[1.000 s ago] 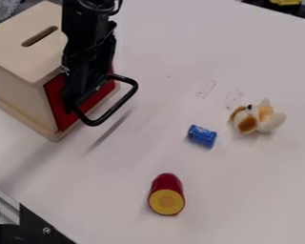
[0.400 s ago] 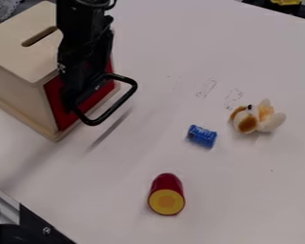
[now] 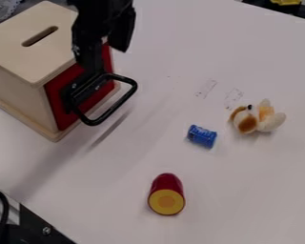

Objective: Close the drawer

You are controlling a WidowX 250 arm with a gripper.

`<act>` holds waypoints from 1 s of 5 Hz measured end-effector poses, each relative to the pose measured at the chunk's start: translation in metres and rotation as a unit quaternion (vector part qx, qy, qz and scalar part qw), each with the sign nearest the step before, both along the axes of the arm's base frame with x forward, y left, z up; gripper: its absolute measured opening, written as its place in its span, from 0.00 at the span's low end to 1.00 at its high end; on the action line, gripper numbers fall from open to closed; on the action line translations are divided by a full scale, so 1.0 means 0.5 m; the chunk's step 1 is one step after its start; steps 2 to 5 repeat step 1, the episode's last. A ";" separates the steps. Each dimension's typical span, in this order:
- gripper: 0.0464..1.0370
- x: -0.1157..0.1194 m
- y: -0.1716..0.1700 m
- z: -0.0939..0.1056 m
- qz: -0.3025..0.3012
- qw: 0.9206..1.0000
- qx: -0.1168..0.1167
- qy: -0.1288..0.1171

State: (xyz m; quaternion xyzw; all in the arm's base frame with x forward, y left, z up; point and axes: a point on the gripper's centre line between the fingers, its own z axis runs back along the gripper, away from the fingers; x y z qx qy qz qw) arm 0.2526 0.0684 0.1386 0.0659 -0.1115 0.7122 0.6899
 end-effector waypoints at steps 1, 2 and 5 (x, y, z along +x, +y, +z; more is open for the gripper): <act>0.96 -0.001 -0.001 0.009 -0.001 1.000 0.002 -0.008; 0.96 -0.001 -0.001 0.009 -0.001 1.000 0.002 -0.008; 0.96 -0.001 -0.001 0.009 -0.001 1.000 0.002 -0.008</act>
